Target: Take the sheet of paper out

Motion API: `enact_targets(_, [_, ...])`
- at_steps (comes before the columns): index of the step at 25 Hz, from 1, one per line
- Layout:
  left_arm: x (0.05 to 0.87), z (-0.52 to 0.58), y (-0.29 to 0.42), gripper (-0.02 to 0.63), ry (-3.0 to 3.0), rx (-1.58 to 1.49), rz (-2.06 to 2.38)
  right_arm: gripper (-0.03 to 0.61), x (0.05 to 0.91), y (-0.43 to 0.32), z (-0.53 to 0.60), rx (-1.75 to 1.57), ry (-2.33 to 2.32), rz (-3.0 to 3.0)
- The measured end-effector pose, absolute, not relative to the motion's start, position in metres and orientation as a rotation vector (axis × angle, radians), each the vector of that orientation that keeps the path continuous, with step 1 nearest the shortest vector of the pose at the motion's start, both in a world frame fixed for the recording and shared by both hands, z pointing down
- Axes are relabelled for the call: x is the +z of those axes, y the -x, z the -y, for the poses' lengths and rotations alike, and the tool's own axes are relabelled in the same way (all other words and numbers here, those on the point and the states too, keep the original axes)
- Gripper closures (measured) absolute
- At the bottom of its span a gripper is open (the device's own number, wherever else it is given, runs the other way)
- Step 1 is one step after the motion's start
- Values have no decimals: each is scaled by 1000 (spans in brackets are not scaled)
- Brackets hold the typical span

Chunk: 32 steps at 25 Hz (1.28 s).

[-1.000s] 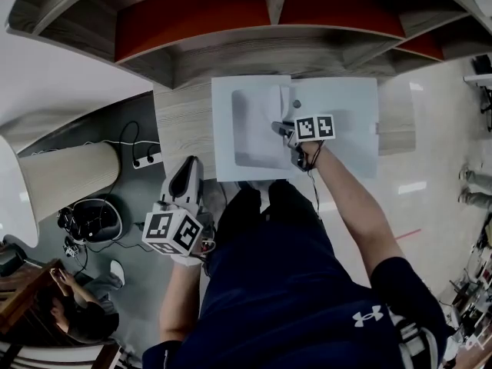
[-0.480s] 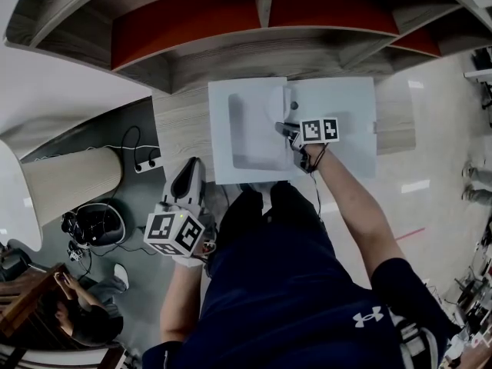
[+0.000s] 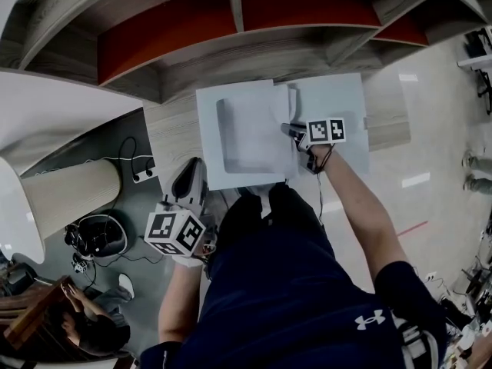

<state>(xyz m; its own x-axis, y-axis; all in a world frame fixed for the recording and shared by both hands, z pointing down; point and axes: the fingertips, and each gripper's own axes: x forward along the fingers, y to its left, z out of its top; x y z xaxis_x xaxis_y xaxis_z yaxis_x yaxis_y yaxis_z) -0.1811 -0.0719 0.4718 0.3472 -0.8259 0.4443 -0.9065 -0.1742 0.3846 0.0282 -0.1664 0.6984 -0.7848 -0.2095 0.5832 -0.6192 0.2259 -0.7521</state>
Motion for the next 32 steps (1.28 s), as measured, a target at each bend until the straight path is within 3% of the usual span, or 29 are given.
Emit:
enact_targets(17, [459, 96, 131, 571, -2143, 173, 1408, 565, 655, -89, 161, 1545, -900, 2164])
enact_targets(32, [442, 94, 137, 571, -2165, 138, 1433, 565, 586, -129, 145, 1500, -1059, 2246])
